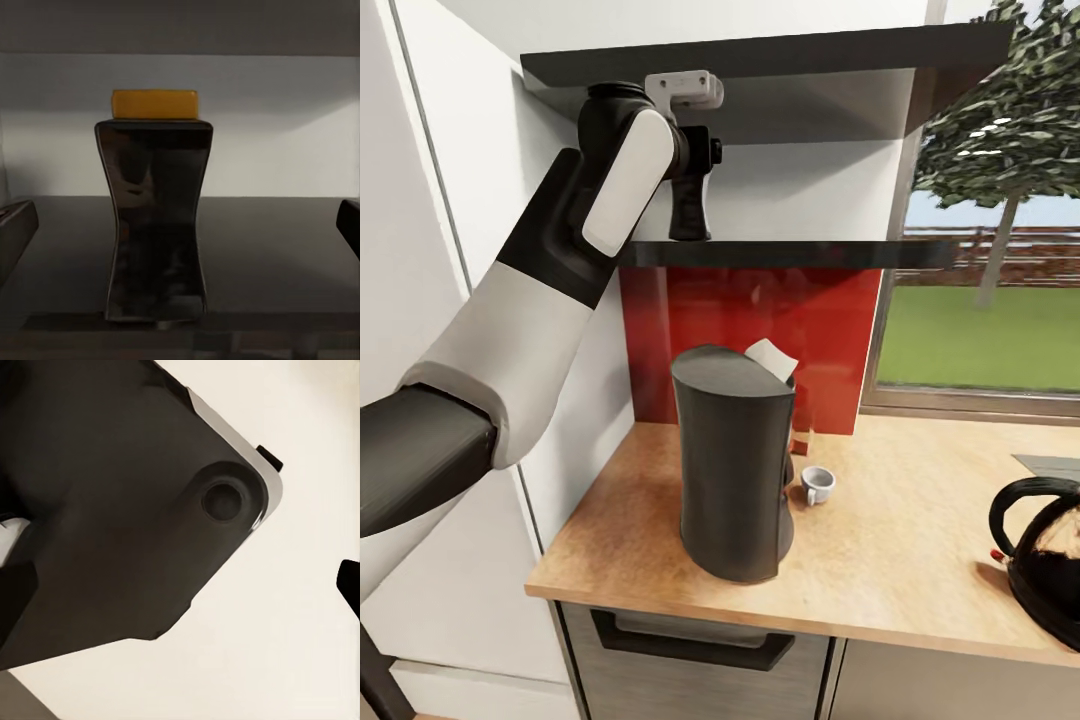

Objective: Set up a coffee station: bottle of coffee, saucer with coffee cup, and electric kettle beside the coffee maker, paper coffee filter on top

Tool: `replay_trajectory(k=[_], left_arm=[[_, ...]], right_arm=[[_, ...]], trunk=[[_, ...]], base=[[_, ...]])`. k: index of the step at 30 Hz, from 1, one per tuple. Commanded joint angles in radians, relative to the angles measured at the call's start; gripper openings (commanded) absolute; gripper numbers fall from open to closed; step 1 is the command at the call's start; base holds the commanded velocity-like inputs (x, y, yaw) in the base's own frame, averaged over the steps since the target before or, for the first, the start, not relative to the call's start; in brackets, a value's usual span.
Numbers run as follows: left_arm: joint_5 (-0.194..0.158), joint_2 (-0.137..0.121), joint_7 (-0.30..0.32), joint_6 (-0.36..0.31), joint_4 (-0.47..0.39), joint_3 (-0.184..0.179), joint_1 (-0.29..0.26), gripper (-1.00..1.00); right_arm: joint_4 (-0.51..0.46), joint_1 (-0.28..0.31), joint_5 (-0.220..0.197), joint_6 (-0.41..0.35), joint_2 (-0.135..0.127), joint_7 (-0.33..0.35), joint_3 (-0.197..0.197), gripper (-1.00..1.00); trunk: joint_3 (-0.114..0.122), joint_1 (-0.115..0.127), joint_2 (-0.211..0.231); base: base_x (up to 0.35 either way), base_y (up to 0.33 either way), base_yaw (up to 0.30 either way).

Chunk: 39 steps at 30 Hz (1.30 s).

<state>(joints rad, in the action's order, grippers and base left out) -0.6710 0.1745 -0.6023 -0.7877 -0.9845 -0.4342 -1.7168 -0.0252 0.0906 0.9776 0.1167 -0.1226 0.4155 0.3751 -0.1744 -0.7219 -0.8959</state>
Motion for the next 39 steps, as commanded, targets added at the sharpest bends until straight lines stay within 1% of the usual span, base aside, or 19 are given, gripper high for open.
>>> replay_trajectory(k=[1,20,25,39], left_arm=[[-0.01,0.0,-0.01,-0.001,0.0,-0.001,-0.001,1.0],[-0.01,0.0,-0.009,0.002,0.001,0.001,0.001,1.0],[-0.01,0.0,-0.009,0.002,0.016,0.001,0.002,1.0],[-0.01,0.0,-0.008,0.002,0.021,0.002,0.009,1.0]], right_arm=[[-0.001,0.0,0.01,0.003,0.0,0.003,0.008,1.0],[-0.001,0.0,0.012,0.003,0.0,0.002,0.008,1.0],[-0.001,0.0,0.013,0.003,0.0,0.002,0.008,1.0],[-0.002,0.0,0.013,0.003,0.0,0.002,0.008,1.0]], trunk=[[-0.002,0.0,-0.001],[-0.002,0.0,-0.001],[-0.002,0.0,-0.001],[-0.002,0.0,-0.001]], base=[[0.054,-0.024,0.0],[0.111,-0.004,0.0],[0.039,0.0,0.0],[0.029,0.0,0.0]])
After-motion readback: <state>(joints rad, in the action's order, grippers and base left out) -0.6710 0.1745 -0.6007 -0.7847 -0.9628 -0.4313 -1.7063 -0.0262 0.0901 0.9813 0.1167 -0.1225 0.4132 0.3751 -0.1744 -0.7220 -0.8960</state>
